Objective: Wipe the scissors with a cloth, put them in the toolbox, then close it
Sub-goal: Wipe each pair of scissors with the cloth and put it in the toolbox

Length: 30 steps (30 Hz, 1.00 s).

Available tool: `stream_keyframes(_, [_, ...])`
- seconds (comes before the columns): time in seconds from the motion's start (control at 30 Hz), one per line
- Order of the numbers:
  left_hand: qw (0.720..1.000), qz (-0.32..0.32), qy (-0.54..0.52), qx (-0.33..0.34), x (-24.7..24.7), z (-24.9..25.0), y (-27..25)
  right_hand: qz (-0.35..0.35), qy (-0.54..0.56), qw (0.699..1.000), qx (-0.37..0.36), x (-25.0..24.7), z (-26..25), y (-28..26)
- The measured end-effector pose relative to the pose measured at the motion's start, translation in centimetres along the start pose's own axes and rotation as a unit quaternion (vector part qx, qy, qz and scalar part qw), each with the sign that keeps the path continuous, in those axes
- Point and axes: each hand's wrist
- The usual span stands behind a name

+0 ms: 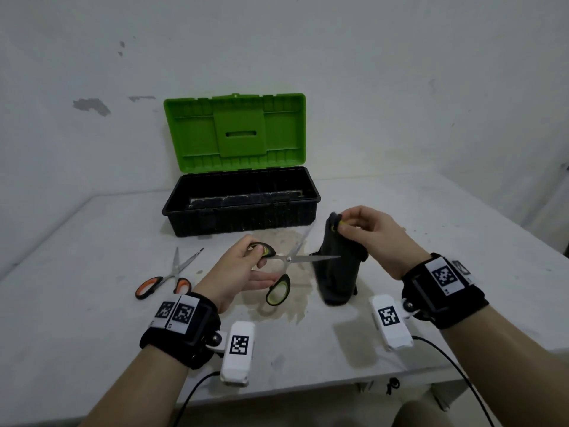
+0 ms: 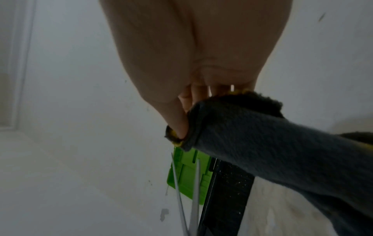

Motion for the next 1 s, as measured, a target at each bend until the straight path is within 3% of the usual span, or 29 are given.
stream_keyframes(0.13, [1.000,-0.016,0.012,0.000,-0.1,0.1,0.0,-0.070,0.024,0.997,0.028,0.2,0.5,-0.4])
stream_keyframes(0.33, [1.000,-0.013,0.023,0.015,0.1,-0.2,0.5,-0.165,-0.039,0.982,0.081,0.8,0.4,-1.4])
stream_keyframes(0.43, [0.998,0.005,0.046,0.030,0.3,-0.4,0.8,-0.148,-0.080,0.983,0.071,1.3,1.0,-1.6])
stream_keyframes(0.67, [0.998,0.026,0.060,0.014,1.0,-1.0,0.5,-0.108,-0.053,0.989,0.083,1.8,1.7,-2.1])
stream_keyframes(1.0, [0.997,0.003,0.077,0.001,1.0,-1.2,-0.2,-0.174,-0.085,0.972,0.133,1.4,2.1,-2.3])
Point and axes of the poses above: each hand's wrist, its own y-axis towards the middle knuckle, its own x-axis out of the palm, z = x × y, and after that the axes turned 5 degrees about y, right-handed
